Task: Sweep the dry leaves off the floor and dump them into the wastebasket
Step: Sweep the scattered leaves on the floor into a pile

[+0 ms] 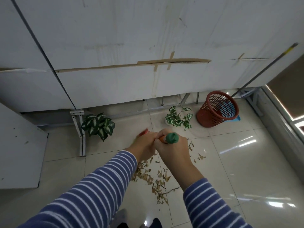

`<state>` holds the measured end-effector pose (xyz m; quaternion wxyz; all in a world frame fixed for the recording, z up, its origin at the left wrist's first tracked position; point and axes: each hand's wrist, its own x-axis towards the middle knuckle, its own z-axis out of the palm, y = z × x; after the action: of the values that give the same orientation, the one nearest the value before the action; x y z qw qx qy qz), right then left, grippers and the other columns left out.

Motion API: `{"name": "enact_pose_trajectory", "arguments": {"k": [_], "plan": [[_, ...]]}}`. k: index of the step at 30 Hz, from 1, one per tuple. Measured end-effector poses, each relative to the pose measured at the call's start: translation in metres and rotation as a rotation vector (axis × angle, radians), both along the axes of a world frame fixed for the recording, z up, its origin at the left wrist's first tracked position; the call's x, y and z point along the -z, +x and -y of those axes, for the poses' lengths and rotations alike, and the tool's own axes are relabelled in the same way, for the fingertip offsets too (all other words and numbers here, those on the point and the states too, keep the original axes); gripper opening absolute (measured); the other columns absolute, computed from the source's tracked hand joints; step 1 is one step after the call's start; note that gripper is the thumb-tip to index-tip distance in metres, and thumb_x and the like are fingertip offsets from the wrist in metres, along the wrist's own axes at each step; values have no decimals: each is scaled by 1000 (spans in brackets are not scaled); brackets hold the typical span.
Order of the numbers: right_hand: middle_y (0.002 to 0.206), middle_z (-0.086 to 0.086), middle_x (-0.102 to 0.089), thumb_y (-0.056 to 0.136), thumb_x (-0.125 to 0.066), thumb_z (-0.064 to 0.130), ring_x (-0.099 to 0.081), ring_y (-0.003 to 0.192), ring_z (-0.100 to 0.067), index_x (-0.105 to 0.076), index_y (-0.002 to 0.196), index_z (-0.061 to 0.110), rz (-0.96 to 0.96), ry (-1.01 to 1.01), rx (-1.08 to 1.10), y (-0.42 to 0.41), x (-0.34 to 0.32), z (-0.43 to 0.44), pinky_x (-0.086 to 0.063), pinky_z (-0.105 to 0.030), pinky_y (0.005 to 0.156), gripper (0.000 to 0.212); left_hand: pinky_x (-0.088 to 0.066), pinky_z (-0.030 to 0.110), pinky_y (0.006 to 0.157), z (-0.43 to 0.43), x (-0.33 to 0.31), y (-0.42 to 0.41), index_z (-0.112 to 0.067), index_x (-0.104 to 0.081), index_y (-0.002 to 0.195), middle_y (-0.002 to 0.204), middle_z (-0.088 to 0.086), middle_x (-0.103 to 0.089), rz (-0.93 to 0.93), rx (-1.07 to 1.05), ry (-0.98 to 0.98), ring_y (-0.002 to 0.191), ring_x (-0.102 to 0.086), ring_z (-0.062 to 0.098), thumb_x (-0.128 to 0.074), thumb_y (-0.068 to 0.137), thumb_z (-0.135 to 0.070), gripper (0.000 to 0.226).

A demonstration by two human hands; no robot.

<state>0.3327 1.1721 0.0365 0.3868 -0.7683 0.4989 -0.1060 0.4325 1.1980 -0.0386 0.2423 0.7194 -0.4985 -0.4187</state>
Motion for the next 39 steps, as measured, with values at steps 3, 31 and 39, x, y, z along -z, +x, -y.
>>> {"name": "enact_pose_trajectory", "arguments": {"k": [3, 31, 39], "plan": [[75, -8, -66, 82, -64, 10, -62, 67, -19, -68, 84, 9, 23, -77, -30, 0, -20, 4, -50, -24, 56, 5, -40, 40, 104, 9, -9, 8, -17, -57, 119, 117, 5, -61, 94, 46, -75, 109, -55, 22, -45, 95, -4, 30], [73, -5, -64, 82, -64, 12, -62, 67, -18, -65, 82, 12, 38, -136, 6, -49, -33, -1, -51, -24, 59, 1, -46, 31, 86, 11, -30, -41, -35, -51, 85, 99, 0, -60, 144, 127, -117, 95, -55, 21, -48, 93, -5, 31], [67, -1, -62, 80, -66, 4, -53, 55, -10, -66, 75, 12, 214, -13, 89, -51, 8, 2, -46, -23, 52, 10, -41, 40, 100, 11, -9, -29, -11, -58, 120, 123, 12, -59, 292, 104, -38, 115, -53, 30, -47, 93, -9, 30]]}}
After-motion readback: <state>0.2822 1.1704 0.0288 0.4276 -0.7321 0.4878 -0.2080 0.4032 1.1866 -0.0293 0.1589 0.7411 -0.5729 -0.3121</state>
